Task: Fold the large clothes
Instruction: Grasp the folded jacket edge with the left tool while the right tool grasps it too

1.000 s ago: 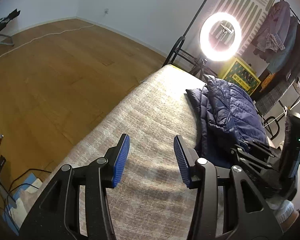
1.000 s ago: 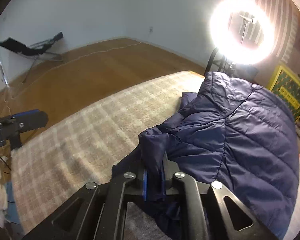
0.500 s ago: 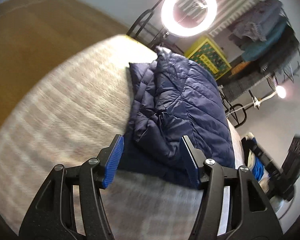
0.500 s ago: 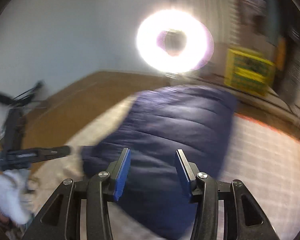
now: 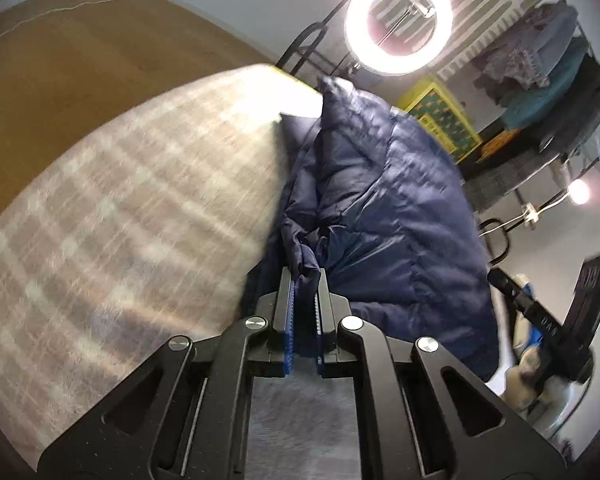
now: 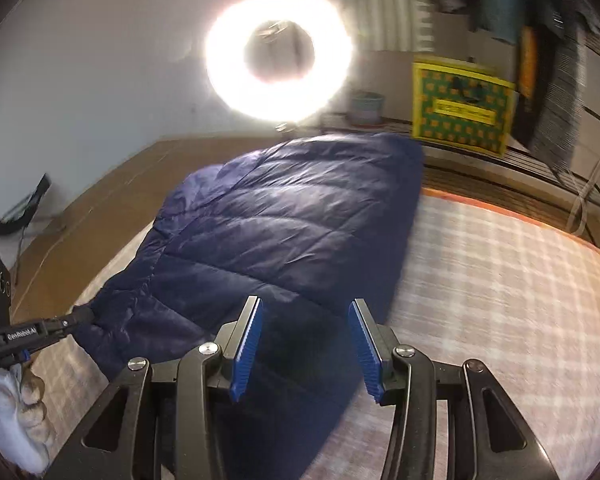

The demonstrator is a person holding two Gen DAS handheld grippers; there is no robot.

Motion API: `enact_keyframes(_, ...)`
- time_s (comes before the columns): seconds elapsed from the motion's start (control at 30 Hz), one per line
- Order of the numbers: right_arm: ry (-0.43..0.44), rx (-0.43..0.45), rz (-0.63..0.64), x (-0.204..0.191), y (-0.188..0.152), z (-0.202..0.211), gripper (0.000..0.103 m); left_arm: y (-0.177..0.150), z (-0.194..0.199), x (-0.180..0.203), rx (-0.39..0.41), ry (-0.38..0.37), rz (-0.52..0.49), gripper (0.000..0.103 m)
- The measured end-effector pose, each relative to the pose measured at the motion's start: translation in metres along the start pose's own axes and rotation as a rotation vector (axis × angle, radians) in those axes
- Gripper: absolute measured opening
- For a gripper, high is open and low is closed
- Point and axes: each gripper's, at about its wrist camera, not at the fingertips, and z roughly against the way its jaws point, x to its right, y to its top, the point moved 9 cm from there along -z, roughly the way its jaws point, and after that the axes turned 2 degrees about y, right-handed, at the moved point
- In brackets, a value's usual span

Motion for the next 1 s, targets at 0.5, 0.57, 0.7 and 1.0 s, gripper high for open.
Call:
enact_keyframes(0.5, 0.051, -0.025, -0.008, 0.018, -0.020, -0.010, 0.046, 0.021, 0.058, 0.037, 0.134, 0.112, -0.228, 0.011)
enact_keyframes(0.57, 0.057, 0.018, -0.050, 0.034, -0.011, 0.000, 0.046, 0.032, 0.060, 0.057, 0.147, 0.108, -0.289, 0.011)
enact_keyframes(0.7, 0.041, 0.078, -0.067, 0.051, 0.010, 0.008, 0.047, 0.061, 0.036, 0.094, 0.128, 0.117, -0.398, 0.018)
enact_keyframes(1.0, 0.015, 0.053, 0.032, 0.035, 0.093, -0.061, 0.035, 0.114, -0.066, 0.138, 0.079, 0.159, -0.528, 0.019)
